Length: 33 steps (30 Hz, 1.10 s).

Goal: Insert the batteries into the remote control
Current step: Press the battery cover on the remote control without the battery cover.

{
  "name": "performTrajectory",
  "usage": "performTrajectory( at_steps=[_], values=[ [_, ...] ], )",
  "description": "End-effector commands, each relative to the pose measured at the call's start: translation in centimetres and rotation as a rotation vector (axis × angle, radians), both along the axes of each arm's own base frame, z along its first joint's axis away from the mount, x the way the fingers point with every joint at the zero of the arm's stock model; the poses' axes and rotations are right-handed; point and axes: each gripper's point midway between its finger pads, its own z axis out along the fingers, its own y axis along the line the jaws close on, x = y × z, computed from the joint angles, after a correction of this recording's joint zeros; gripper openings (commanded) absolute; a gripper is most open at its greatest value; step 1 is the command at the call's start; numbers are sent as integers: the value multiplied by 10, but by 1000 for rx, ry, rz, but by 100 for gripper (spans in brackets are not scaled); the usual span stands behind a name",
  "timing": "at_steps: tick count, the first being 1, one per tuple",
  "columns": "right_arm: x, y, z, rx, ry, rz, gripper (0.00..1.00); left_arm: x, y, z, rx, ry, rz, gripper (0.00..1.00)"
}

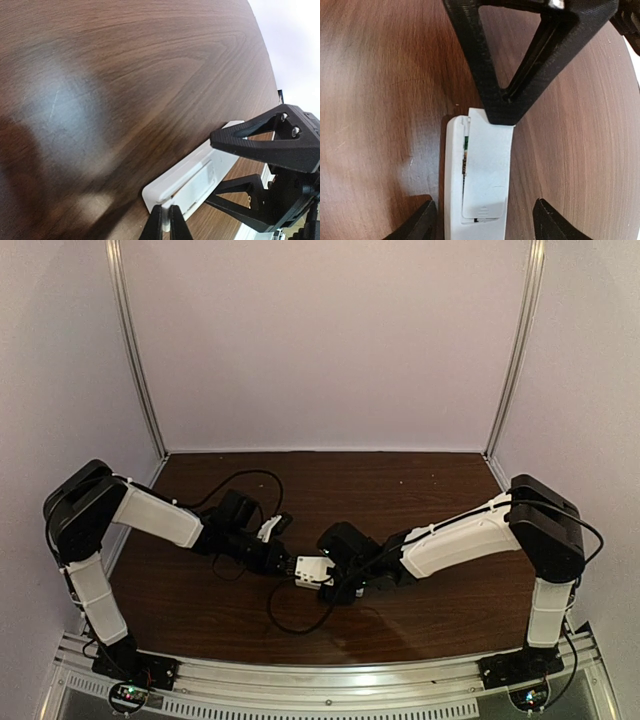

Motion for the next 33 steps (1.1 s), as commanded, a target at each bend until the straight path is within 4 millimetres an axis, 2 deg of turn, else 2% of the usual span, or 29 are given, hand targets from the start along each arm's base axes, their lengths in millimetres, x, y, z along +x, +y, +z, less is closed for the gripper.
performTrajectory(
  at_steps=[1, 11, 16, 33],
  values=[
    [-5, -5, 7, 19, -7, 3, 70, -5, 8, -21, 40, 43, 9, 0],
    [-17, -15, 13, 44, 37, 13, 77, -5, 9, -19, 19, 47, 3, 0],
    [-13, -23, 16, 65, 48, -10, 78, -7, 9, -17, -6, 61, 0, 0],
    [-14, -31, -9, 31, 136, -9, 66, -6, 6, -6, -79, 83, -3, 0]
  ],
)
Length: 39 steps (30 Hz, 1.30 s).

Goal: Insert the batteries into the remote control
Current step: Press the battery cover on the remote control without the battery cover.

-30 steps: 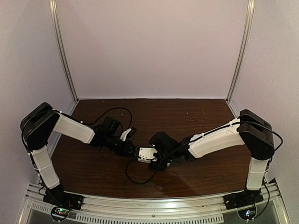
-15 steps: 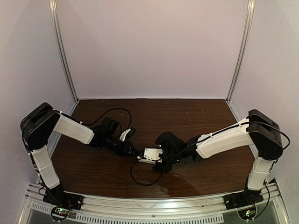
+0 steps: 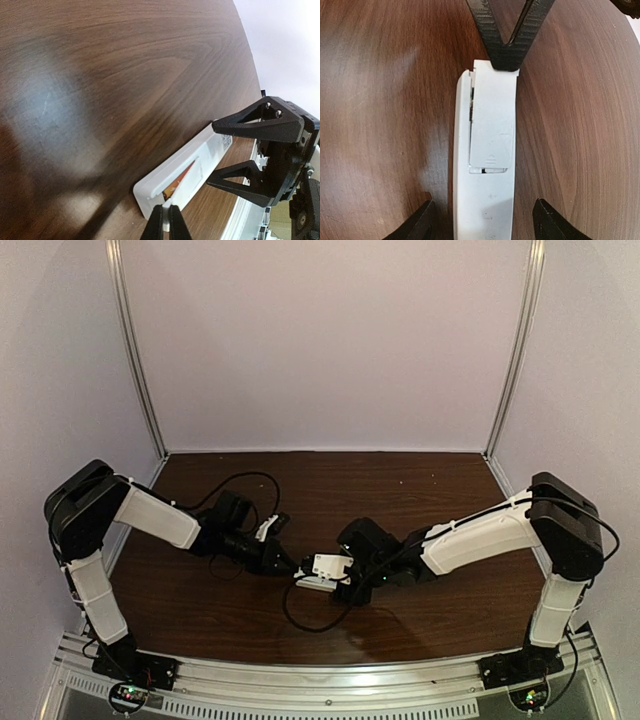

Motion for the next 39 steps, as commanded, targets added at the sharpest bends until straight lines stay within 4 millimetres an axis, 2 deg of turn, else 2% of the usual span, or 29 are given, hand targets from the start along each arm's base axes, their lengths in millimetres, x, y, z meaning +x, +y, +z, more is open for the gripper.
performTrajectory(
  at_steps=[1, 11, 34, 39],
  values=[
    [-2, -4, -12, -22, 37, -6, 66, -4, 5, -11, 6, 31, 8, 0],
    [2, -5, -18, -52, 35, -19, 60, -6, 6, -9, -23, 72, 18, 0],
    [3, -6, -18, -60, 26, -21, 55, -6, 4, -2, -126, 138, 27, 0],
    [4, -7, -20, -69, 23, -24, 54, -3, 5, 5, -160, 150, 37, 0]
  ],
)
